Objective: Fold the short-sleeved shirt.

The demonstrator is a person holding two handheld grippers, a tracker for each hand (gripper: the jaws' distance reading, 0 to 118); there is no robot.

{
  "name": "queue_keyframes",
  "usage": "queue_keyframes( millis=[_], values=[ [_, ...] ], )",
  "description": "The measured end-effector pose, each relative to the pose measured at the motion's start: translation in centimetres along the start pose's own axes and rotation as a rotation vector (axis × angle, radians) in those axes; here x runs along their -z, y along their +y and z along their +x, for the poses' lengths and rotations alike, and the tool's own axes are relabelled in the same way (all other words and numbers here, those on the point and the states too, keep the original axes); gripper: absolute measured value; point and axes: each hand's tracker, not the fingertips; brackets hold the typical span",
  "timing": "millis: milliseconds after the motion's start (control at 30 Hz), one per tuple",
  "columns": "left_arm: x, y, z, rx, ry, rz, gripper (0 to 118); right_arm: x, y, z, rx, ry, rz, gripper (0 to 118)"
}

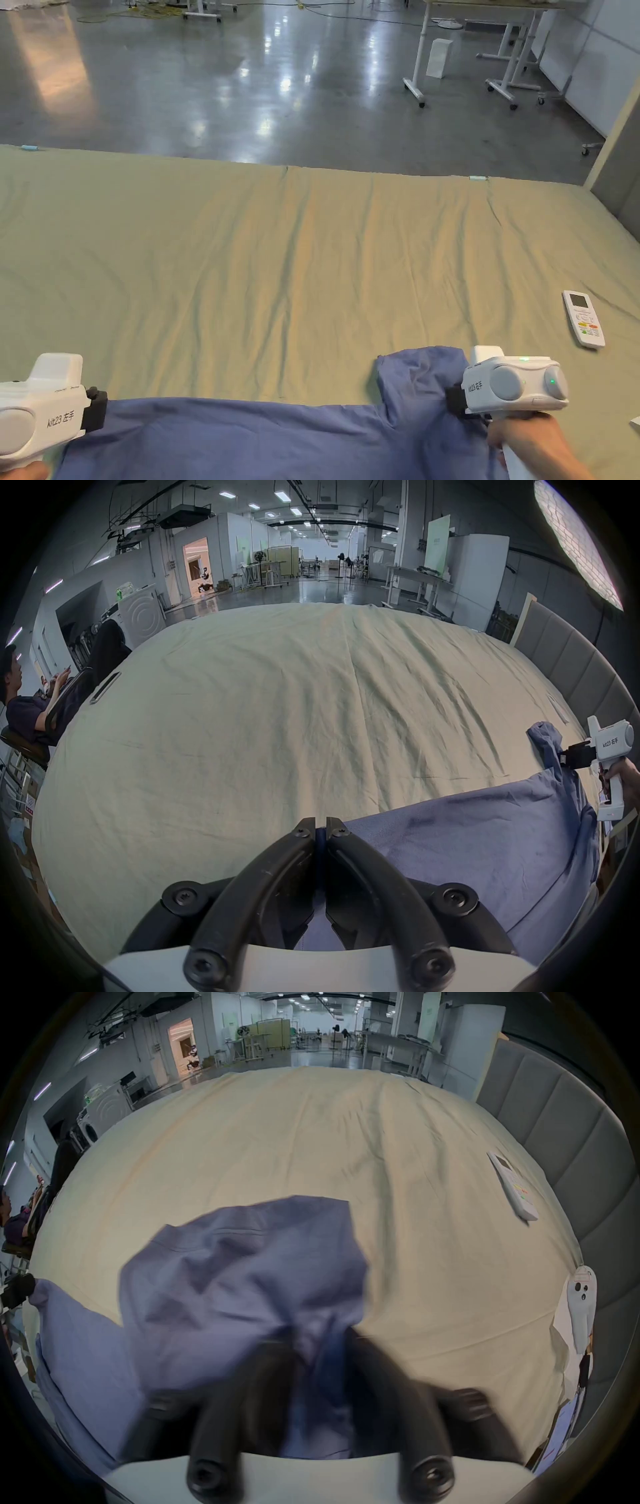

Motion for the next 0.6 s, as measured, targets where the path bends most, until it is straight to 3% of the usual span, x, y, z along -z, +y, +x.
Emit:
queue_keyframes(
  millis=[33,167,267,600],
  values=[
    [-0.1,0.0,0.0,0.000,-0.002,0.003,5,-0.2,-0.1,-0.2,-0.005,0.027,0.013,1],
    [-0.6,-0.1,0.1,-0.006,-0.008,0.013,5,0.3,-1.2,0.0,0.021,0.022,0.054,1],
    [-1.4,0.1,0.1,-0.012,-0.017,0.031,5,-0.2,-1.7,1.0,0.088,0.033,0.104,1],
    [-7.9,0.1,-1.2,-0.018,-0.048,0.142,5,-12.9,-5.2,2.2,0.088,0.067,0.301,1]
  ],
)
